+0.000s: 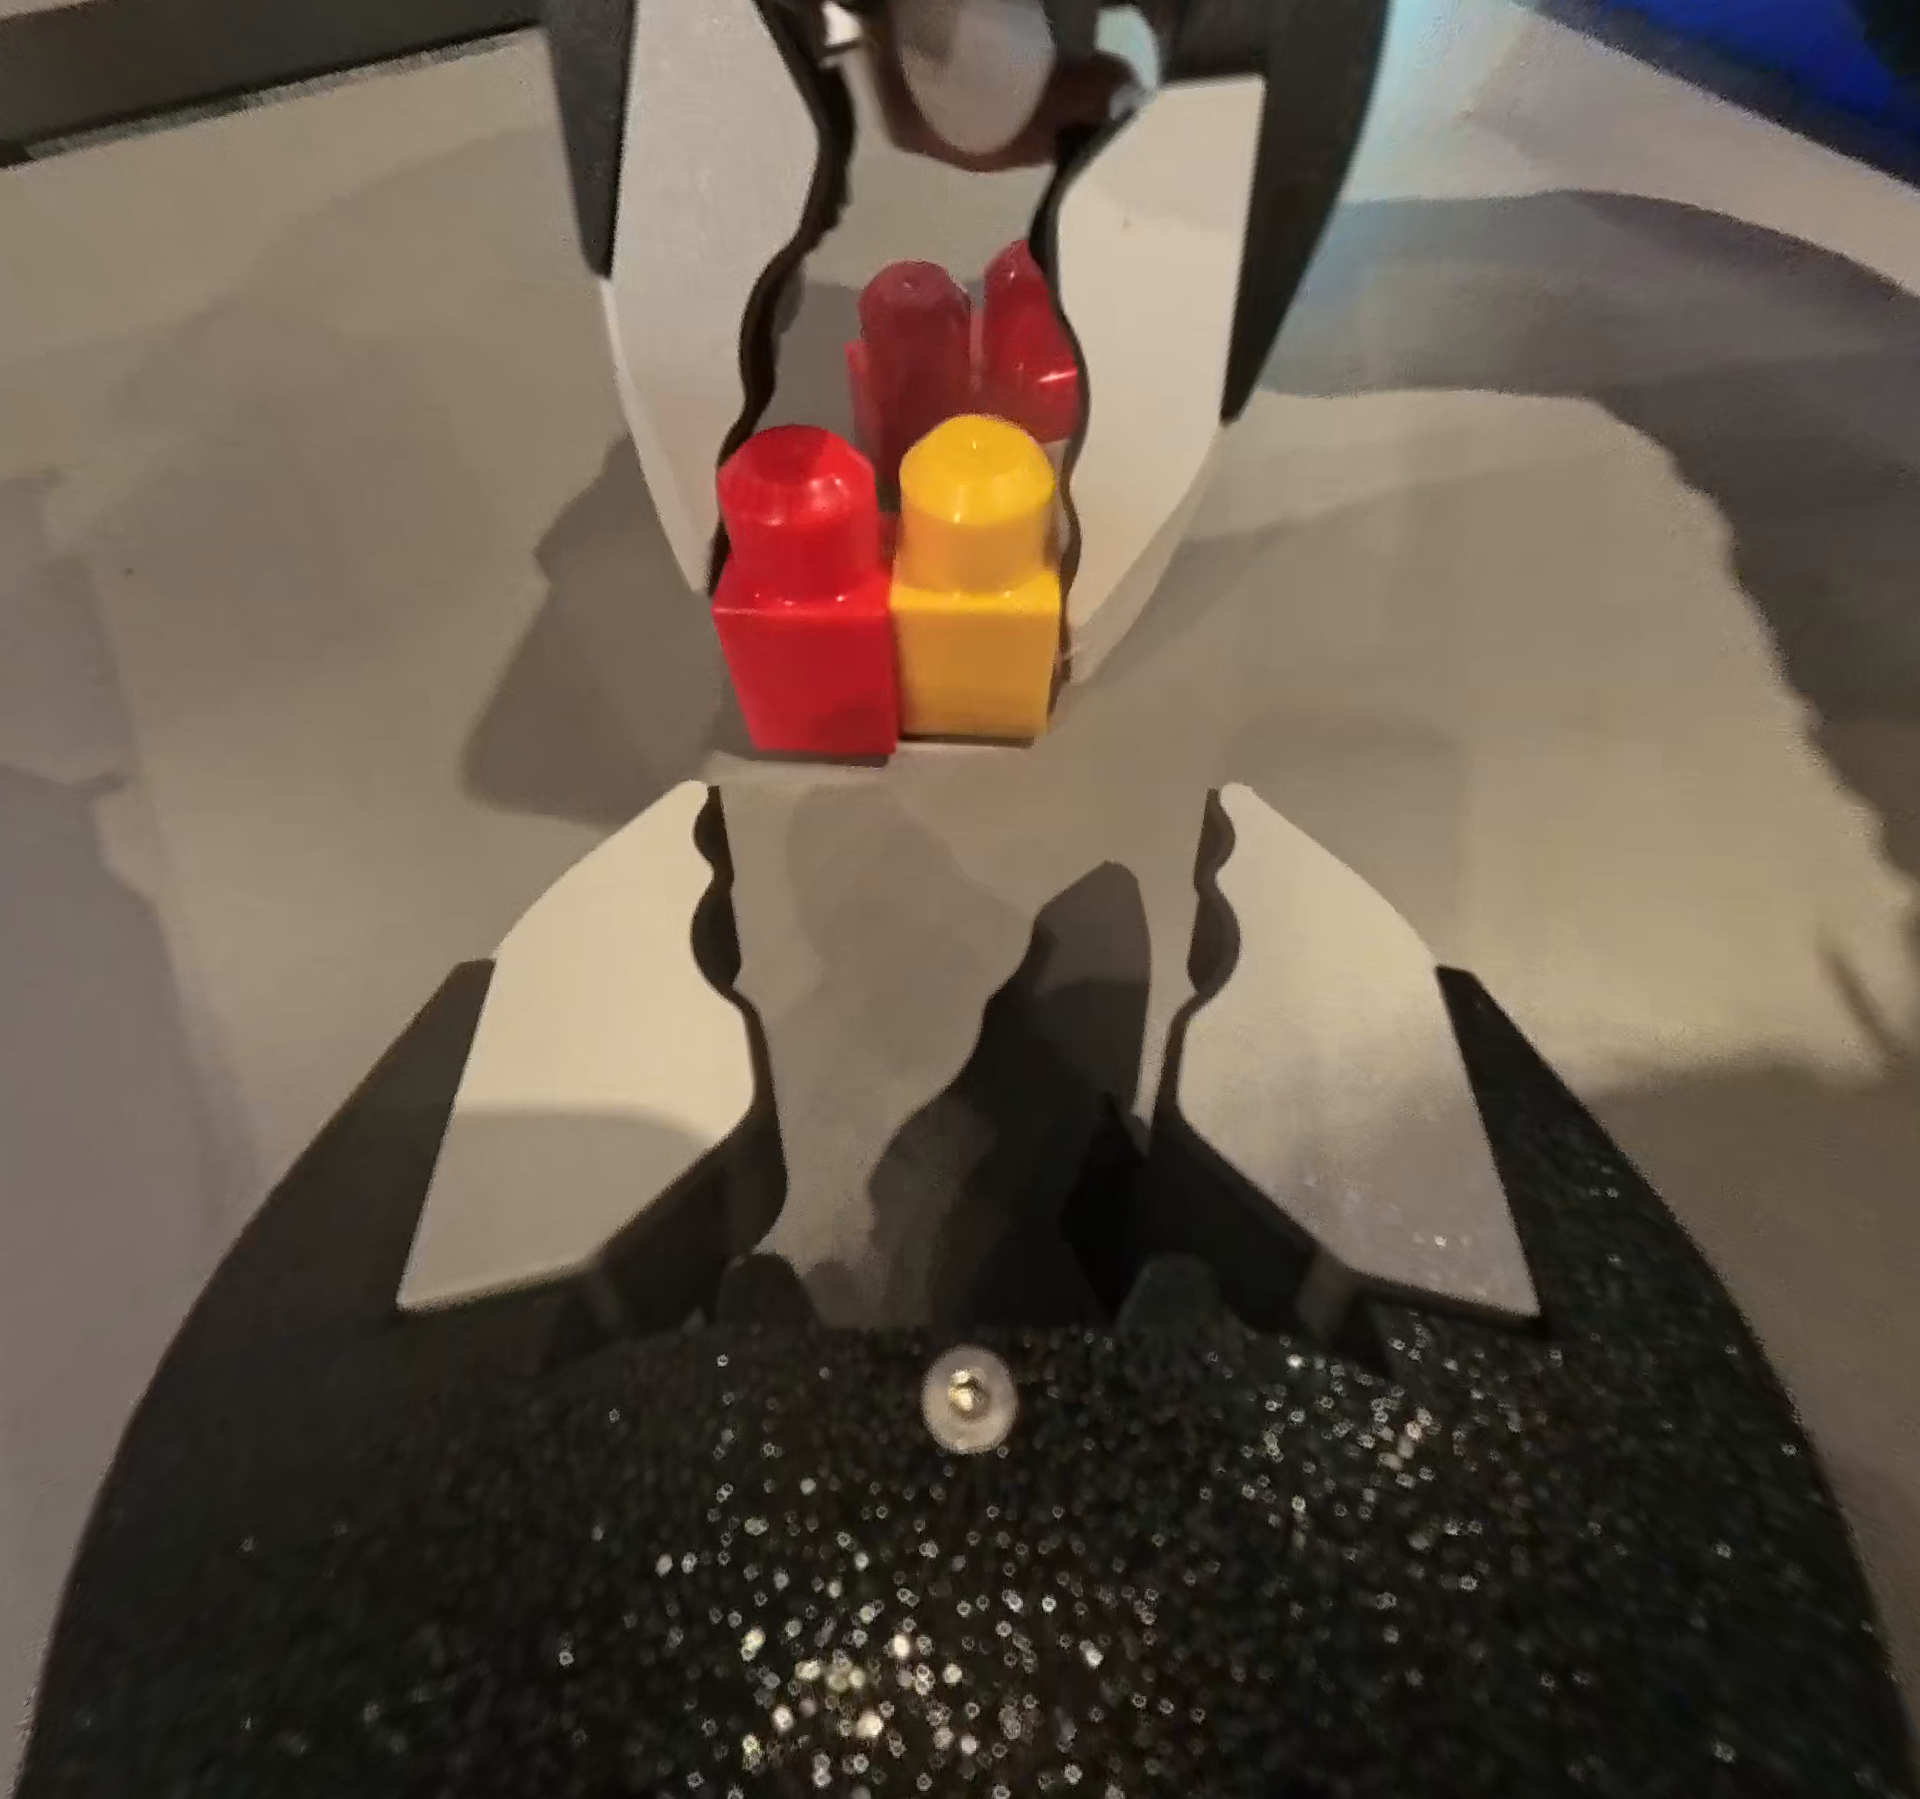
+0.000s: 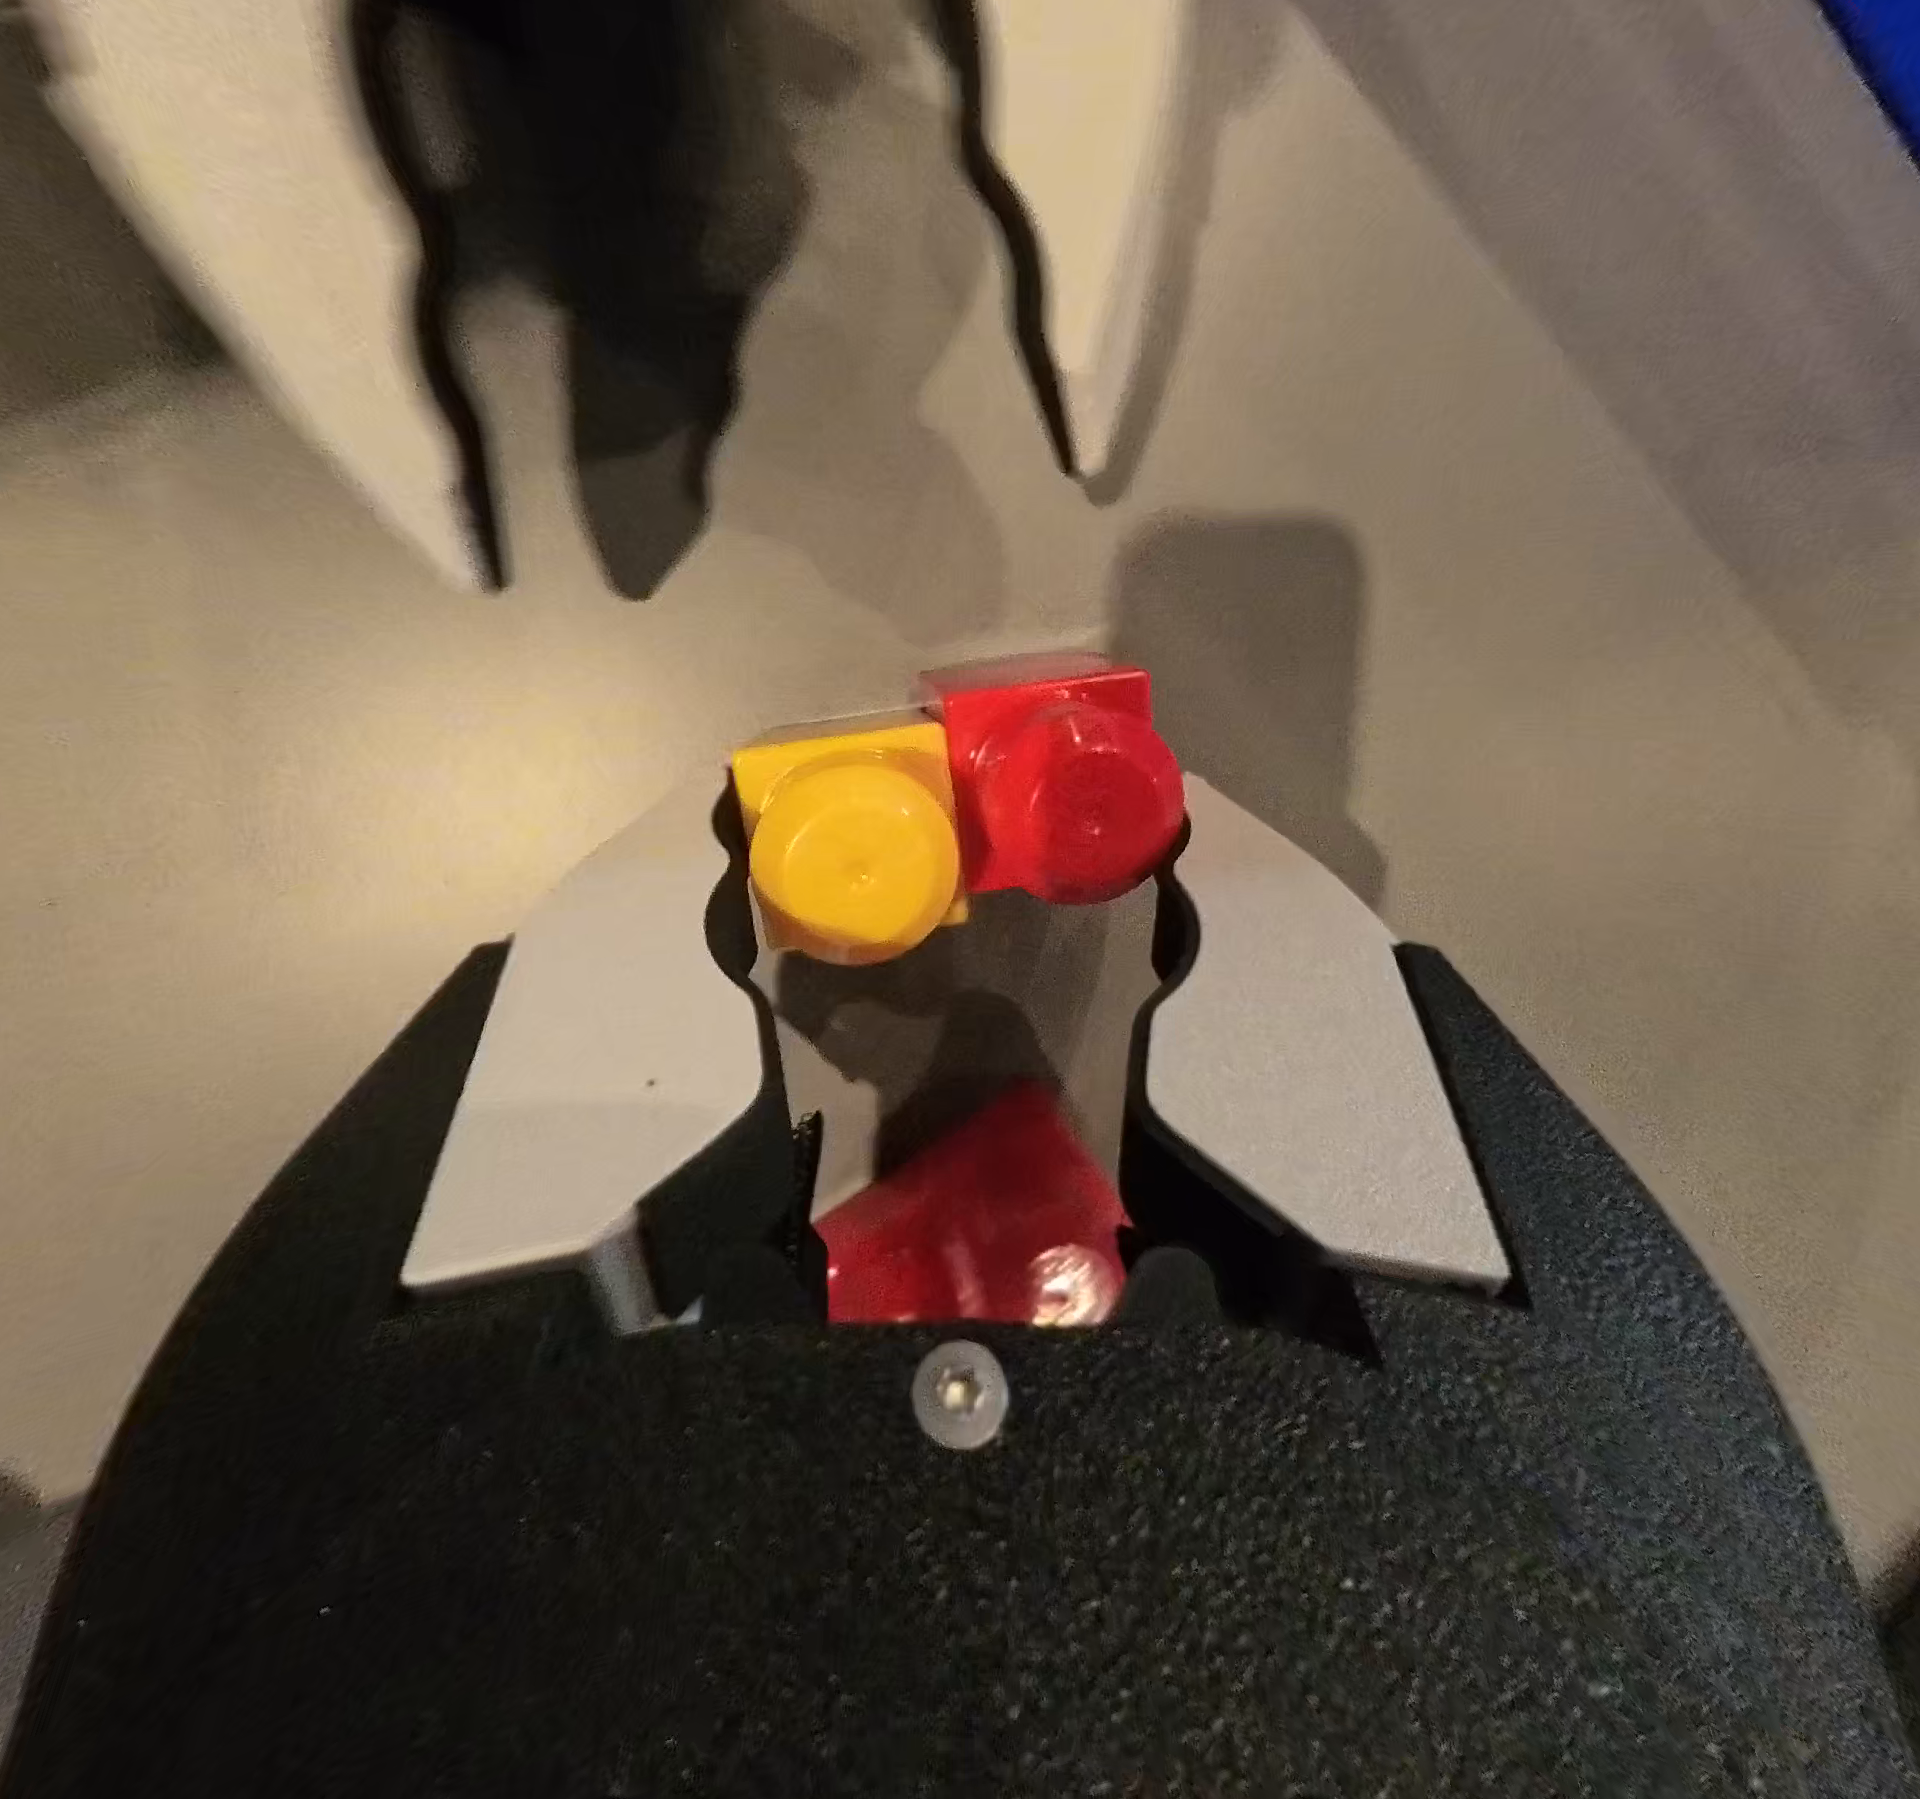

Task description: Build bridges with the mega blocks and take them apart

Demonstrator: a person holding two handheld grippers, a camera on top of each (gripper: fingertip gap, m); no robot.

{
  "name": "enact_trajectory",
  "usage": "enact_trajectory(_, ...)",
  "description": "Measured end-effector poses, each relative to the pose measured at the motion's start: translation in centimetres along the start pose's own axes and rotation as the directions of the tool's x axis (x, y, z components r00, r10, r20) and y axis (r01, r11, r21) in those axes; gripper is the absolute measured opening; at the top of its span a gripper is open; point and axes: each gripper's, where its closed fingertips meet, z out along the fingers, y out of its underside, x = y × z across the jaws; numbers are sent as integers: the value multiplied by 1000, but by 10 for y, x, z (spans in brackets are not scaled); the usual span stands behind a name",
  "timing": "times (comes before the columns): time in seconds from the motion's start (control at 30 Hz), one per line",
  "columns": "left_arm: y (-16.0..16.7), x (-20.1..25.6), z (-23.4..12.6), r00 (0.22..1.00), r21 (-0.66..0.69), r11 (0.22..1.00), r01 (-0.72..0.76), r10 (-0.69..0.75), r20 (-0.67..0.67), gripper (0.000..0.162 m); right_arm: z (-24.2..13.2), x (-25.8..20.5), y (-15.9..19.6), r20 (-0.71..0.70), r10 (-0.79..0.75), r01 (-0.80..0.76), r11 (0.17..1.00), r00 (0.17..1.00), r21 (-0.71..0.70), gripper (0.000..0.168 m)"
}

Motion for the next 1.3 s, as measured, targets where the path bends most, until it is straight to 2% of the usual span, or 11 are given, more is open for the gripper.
enact_trajectory(0.13, -4, 6, -5, 999, 26, 999, -18, 19, -33, 84, -8, -13, 10, -145, 133, -152, 979, 980, -133, 74)
enact_trajectory(0.23, -6, 16, -9, 996, 39, 998, -47, 50, -70, 83, -18, -30, 15, -245, 263, -307, 938, 933, -162, 73)
enact_trajectory(0.33, -6, 28, -10, 988, 44, 995, -93, 98, -116, 82, -23, -47, 19, -311, 337, -398, 904, 889, -158, 72)
enact_trajectory(0.57, -3, 40, 4, 962, 5, 982, -187, 184, -200, 83, -20, -50, 18, -344, 409, -454, 889, 845, -60, 73)
enact_trajectory(0.67, -1, 39, 7, 953, -14, 976, -216, 207, -223, 84, -29, -52, 17, -352, 449, -472, 881, 821, 22, 85)
enact_trajectory(0.77, -1, 37, 9, 941, -15, 969, -247, 237, -242, 84, -46, -58, 17, -340, 487, -466, 872, 804, 148, 86)
enact_trajectory(0.87, -2, 37, 12, 929, -24, 962, -273, 257, -268, 84, -55, -65, 22, -310, 518, -457, 853, 797, 251, 74)
enact_trajectory(0.97, -2, 35, 18, 914, -45, 948, -316, 292, -283, 85, -57, -68, 30, -300, 535, -457, 839, 790, 295, 63)
enact_trajectory(1.1, 1, 35, 21, 880, -72, 922, -381, 338, -333, 87, -64, -50, 47, -383, 548, -457, 835, 743, 308, 47)
enact_trajectory(1.27, -12, 40, 17, 876, 18, 960, -279, 262, -404, 87, -68, -27, 30, -309, 542, -428, 826, 781, 367, 27)
enact_trajectory(1.3, -15, 40, 16, 881, 31, 966, -256, 246, -403, 87, -67, -23, 24, -275, 541, -431, 822, 795, 372, 28)
